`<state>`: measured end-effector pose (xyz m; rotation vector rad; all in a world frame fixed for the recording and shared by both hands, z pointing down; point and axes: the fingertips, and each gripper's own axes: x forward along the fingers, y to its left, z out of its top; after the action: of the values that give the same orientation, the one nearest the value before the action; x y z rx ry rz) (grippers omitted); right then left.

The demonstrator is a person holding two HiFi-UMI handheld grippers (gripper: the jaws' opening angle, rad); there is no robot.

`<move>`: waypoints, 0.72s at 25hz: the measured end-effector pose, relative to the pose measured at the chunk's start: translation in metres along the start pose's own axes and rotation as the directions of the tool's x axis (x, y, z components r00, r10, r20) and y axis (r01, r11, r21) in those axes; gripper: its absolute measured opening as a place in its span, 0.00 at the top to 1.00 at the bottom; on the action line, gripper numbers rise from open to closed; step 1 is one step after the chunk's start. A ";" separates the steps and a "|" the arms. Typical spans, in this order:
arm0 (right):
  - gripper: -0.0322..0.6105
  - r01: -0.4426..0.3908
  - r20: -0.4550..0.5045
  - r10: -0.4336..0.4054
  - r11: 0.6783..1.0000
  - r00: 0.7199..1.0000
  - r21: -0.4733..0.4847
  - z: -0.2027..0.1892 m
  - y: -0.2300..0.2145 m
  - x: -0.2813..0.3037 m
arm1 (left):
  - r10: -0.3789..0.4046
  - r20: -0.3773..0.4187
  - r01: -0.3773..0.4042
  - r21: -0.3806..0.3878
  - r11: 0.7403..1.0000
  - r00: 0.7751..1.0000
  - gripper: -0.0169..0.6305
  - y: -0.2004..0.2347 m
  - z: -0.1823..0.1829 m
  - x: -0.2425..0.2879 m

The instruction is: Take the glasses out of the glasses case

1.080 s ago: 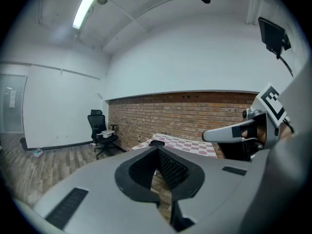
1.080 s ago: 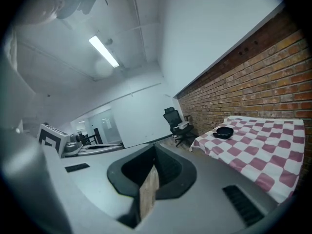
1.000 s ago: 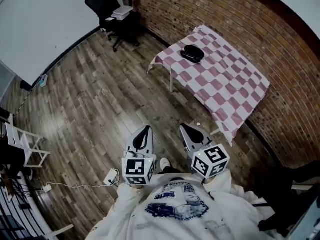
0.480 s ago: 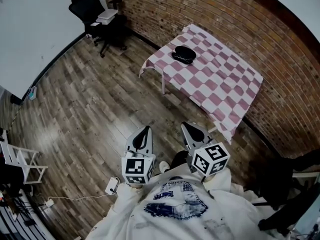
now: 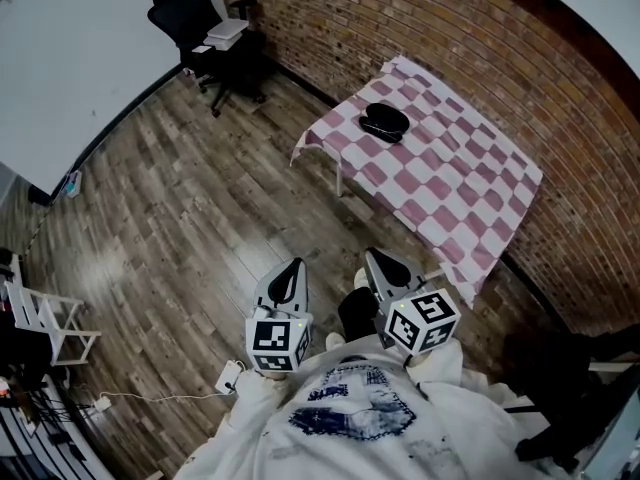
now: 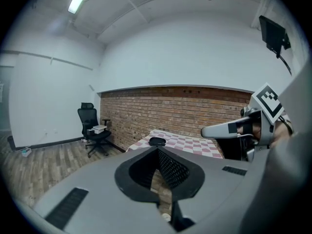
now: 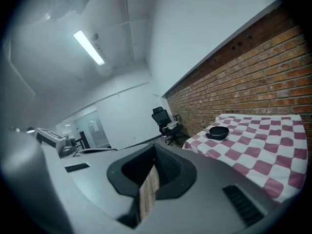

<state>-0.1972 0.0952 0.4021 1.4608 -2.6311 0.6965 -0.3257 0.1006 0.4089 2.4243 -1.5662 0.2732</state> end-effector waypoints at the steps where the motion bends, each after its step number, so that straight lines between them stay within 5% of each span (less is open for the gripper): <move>1: 0.93 -0.001 -0.001 0.001 1.000 1.000 0.003 0.002 -0.004 0.007 | 0.002 -0.004 -0.002 0.002 1.000 1.000 0.96 0.003 0.001 0.006; 18: 0.93 0.083 0.000 -0.083 0.994 0.997 0.071 0.063 -0.128 0.094 | -0.094 -0.057 0.097 0.045 0.994 0.994 0.96 0.008 0.047 0.176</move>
<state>-0.1340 -0.0629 0.4161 1.5811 -2.5557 0.7878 -0.2598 -0.0691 0.4154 2.4968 -1.4316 0.3600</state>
